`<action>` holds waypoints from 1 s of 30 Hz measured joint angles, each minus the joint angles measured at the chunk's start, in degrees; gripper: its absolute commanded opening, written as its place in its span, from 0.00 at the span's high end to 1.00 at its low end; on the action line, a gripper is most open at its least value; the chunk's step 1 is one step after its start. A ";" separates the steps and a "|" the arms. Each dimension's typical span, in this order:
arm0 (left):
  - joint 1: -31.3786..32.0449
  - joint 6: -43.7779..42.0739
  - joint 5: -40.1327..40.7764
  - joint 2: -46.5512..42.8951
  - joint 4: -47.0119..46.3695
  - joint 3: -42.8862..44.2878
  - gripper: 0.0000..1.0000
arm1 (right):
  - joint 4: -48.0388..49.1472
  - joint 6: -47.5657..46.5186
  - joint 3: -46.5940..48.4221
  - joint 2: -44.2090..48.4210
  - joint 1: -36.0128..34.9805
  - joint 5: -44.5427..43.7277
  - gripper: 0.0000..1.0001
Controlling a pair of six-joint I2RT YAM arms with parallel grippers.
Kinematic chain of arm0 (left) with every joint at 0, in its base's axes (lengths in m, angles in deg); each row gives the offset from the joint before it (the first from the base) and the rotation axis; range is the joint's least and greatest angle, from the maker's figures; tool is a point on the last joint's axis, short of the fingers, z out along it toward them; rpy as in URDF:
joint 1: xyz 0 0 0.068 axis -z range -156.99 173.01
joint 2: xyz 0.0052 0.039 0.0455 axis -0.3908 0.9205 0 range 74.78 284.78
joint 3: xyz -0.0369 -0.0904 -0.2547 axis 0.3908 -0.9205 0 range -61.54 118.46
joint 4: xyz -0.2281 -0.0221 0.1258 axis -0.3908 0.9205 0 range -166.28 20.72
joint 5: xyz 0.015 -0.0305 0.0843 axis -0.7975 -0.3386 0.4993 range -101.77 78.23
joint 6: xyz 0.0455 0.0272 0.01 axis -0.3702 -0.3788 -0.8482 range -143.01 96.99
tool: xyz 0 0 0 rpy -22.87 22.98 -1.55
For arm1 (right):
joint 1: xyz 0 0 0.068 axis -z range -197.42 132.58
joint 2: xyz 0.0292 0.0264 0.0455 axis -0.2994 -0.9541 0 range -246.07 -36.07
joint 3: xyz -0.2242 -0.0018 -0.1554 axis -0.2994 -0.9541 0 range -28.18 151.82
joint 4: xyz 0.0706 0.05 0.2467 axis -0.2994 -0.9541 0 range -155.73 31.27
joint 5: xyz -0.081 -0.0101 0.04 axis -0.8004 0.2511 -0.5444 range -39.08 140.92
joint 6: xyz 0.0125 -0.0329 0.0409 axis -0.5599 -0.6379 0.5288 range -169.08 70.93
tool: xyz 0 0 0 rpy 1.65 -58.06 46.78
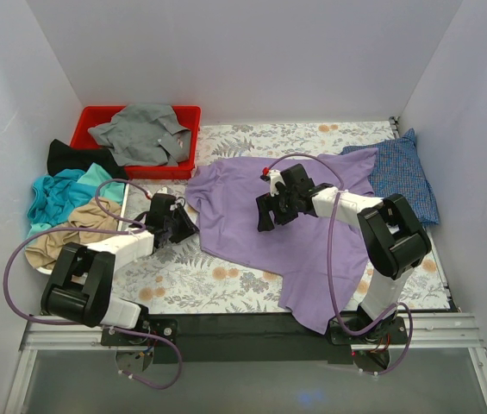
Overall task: Fold and stack the t-shirts
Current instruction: Flatten the tshirt out
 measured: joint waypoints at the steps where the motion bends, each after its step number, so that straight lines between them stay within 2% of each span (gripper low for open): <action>1: 0.00 0.09 -0.24 0.02 -0.37 0.00 0.66 | 0.00 -0.04 0.00 -0.02 0.00 0.13 0.21; 4: -0.02 0.07 -0.57 0.20 -1.01 0.07 0.67 | 0.07 -0.31 0.00 -0.09 0.00 0.39 0.21; 12: -0.28 0.44 -1.77 2.34 -3.61 0.09 0.88 | 0.44 -0.68 0.00 -0.24 0.00 0.79 0.21; 15: -0.33 0.52 -2.38 3.15 -4.63 0.09 1.00 | 0.50 -0.68 0.00 -0.28 0.00 0.83 0.21; 19: -0.33 0.09 -3.21 3.50 -4.66 0.35 1.00 | 0.59 -0.66 0.00 -0.31 0.00 0.83 0.21; 24: -0.33 -2.97 -3.28 1.33 5.73 4.94 1.00 | 0.70 -0.37 0.02 -0.61 -0.02 0.07 0.22; 30: -0.33 -5.20 -2.73 -10.51 20.09 12.79 1.00 | 1.07 0.74 0.26 -0.94 -0.39 -2.51 0.22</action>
